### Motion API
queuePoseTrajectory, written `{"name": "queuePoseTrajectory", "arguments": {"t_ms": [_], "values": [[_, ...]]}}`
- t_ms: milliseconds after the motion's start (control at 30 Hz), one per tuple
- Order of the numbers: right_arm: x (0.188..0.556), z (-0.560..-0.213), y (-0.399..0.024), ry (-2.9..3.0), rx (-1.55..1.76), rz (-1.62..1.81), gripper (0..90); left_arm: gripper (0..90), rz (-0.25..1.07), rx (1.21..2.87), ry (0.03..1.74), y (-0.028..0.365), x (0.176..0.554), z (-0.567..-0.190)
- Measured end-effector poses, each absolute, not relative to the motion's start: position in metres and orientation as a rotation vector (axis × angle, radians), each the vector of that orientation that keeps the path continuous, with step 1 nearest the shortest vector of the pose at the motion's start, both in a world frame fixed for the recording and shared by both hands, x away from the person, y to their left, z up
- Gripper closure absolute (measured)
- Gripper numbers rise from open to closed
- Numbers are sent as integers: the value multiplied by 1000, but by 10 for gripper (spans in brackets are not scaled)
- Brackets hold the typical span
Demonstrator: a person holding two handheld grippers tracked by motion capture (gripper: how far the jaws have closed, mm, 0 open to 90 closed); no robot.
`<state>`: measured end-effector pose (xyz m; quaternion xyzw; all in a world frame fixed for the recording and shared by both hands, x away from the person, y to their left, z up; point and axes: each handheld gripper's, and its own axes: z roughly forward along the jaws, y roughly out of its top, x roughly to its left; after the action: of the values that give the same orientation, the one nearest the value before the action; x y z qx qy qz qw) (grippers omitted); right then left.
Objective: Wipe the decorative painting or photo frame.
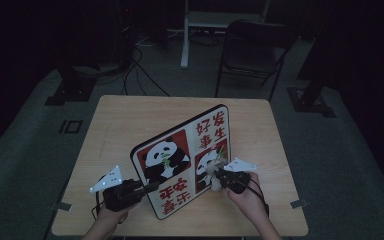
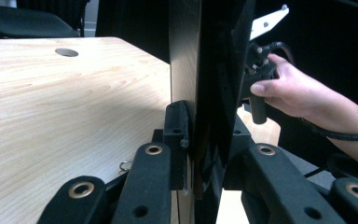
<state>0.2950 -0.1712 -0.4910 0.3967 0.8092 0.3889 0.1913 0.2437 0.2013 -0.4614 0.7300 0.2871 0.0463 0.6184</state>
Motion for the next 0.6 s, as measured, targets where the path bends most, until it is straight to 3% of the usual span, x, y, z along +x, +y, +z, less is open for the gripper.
{"name": "queuePoseTrajectory", "arguments": {"t_ms": [333,600], "values": [[294,-506,-175,2324,1165,1057,808,784,128,1687,660,201,243,-461],[286,-468,-178,2238,1108,1173,808,790,110,1674,671,202,244,-461]]}}
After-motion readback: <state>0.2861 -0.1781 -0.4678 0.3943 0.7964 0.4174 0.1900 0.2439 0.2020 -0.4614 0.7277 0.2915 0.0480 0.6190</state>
